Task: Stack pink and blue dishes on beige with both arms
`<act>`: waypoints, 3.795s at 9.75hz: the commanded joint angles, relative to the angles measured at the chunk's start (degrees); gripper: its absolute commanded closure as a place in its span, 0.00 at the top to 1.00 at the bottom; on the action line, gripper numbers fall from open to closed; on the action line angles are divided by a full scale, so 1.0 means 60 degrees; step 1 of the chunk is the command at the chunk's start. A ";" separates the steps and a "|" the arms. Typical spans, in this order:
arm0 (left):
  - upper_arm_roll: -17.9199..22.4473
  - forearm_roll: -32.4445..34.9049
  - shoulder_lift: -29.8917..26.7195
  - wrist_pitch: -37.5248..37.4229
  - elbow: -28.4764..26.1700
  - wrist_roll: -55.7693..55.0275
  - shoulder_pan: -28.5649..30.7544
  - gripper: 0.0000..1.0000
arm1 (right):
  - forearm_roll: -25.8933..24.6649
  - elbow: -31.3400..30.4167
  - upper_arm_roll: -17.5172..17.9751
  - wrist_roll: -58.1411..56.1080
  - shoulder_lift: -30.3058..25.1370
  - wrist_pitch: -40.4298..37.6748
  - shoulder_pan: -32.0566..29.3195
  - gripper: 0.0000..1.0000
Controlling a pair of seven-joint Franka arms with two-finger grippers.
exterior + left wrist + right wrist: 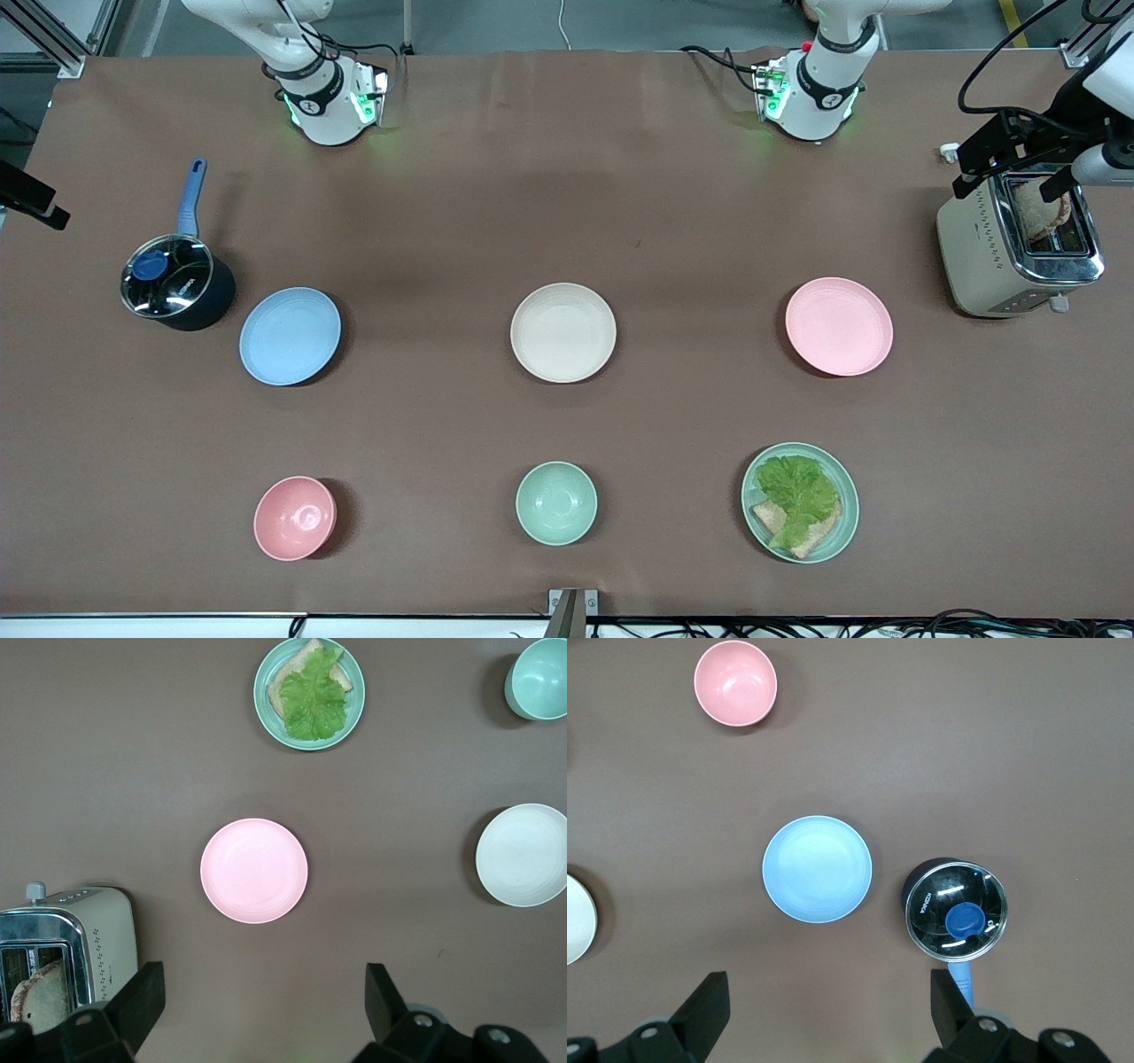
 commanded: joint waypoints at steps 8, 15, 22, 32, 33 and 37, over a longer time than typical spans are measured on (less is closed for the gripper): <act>0.1140 -0.0753 0.0477 0.0806 -0.1100 -0.0541 0.0007 0.99 | 0.0768 -0.2198 -0.0043 -0.1645 0.0848 0.1967 -0.0142 1.00; 0.1934 -0.1253 0.3827 0.4606 -0.2834 0.2780 0.0225 0.84 | 0.3356 -0.5336 -0.0864 -0.6317 0.3424 0.7182 -0.0419 1.00; 0.1920 -0.3165 0.6059 0.5998 -0.3358 0.6862 0.0987 0.86 | 0.5089 -0.5470 -0.0879 -0.7702 0.4819 0.7893 -0.0582 0.72; 0.1367 -0.3524 0.4790 0.5035 -0.3757 0.7023 0.0973 0.00 | 0.4451 -0.2670 -0.1757 -0.5240 0.4587 0.3425 0.0105 0.00; 0.0769 -0.3524 0.4495 0.4886 -0.3771 0.6293 0.0958 0.00 | 0.3966 -0.1658 -0.1685 -0.3994 0.4556 0.2264 0.0237 0.01; -0.2394 -0.3349 0.4899 0.6006 -0.3772 0.1962 0.0827 0.01 | 0.3990 -0.0695 -0.1510 -0.1556 0.4147 0.1359 0.1348 0.01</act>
